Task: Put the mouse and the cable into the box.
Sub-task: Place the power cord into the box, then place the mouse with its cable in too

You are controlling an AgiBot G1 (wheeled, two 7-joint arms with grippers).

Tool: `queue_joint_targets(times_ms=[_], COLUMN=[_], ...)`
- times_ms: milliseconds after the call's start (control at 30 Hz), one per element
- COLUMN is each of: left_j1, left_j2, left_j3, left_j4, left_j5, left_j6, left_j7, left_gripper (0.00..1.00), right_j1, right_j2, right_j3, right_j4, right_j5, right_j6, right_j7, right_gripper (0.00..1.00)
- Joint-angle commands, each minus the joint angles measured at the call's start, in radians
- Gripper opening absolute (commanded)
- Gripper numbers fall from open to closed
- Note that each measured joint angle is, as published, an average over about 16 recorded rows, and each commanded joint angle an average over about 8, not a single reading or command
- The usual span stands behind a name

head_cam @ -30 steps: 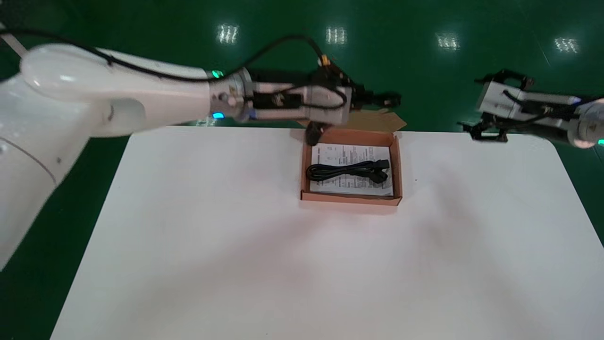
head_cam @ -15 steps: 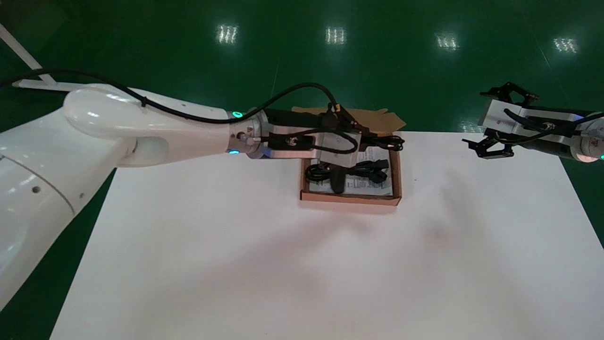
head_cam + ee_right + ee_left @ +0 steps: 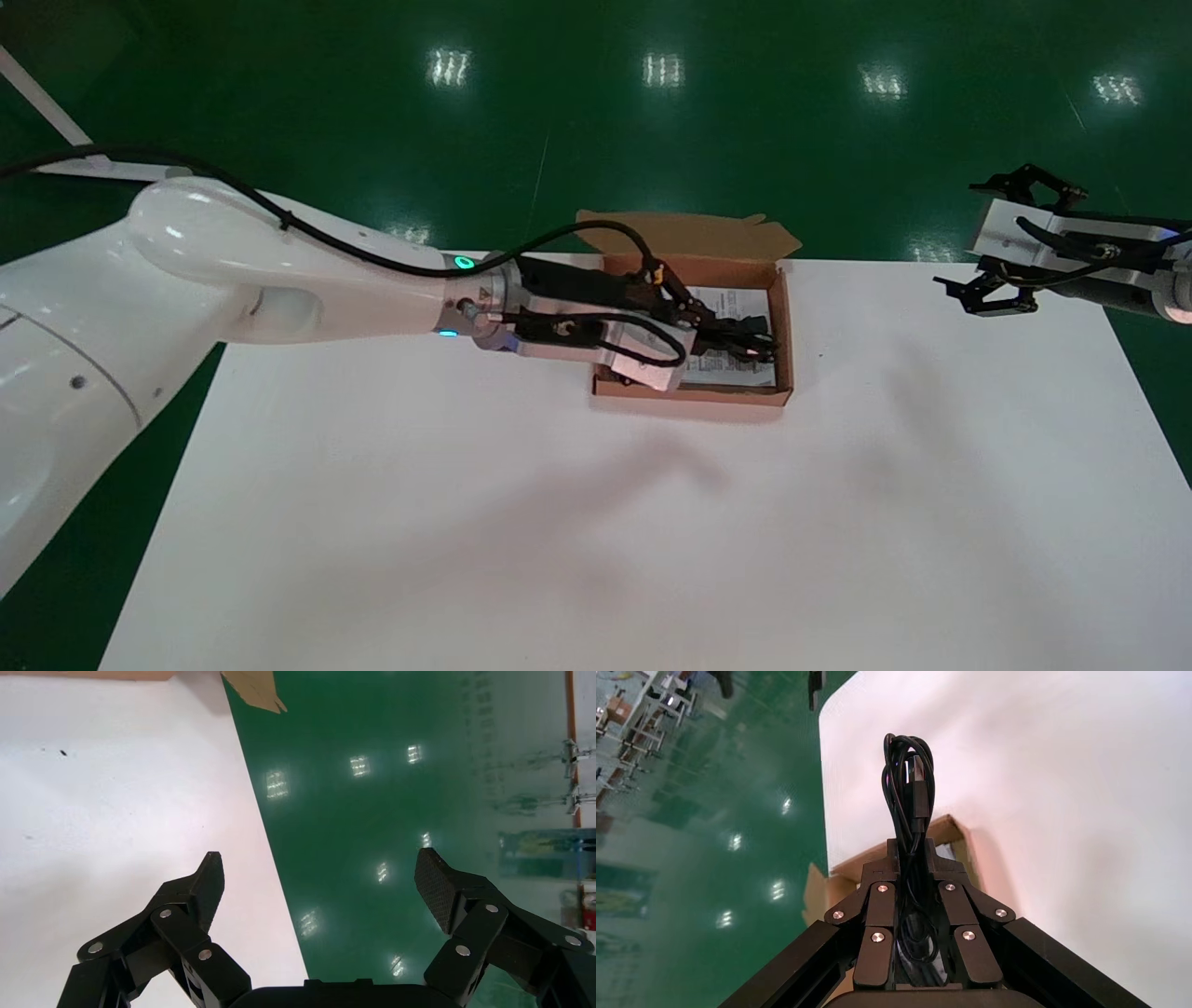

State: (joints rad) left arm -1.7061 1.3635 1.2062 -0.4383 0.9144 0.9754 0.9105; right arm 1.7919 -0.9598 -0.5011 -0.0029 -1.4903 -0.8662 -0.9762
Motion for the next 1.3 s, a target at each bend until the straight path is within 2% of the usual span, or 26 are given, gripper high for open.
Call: queue_joint_targets(times_ms=[33,267,767,1300], left_j1=[0.003,0.017,-0.066,-0.069], left_j2=[0.000,0.001,0.004,0.006], left_j3=[0.002,0.026,0.104,0.156], left_j4=[0.015,0.019,0.031,0.008], left_j5=[-0.016,-0.052,-0.011,-0.052], left_j6=[0.008,-0.003,-0.227,-0.269], left_j7=[-0.007,-0.033,0.053,0.066], left_gripper=[0.00,0.00,0.00,0.00], right_j1=[0.002,0.003,0.003,-0.004], right_j2=[0.002,0.016,0.047,0.062], right_j3=[-0.001,-0.006,-0.011,-0.014], right_j4=[0.001,0.000,0.000,-0.002], right_j5=[-0.001,-0.008,-0.015,-0.019], right_j6=[-0.001,0.007,0.012,0.002], right_j7=[0.000,-0.004,-0.012,-0.011], right_gripper=[1.00,1.00,1.00,1.00])
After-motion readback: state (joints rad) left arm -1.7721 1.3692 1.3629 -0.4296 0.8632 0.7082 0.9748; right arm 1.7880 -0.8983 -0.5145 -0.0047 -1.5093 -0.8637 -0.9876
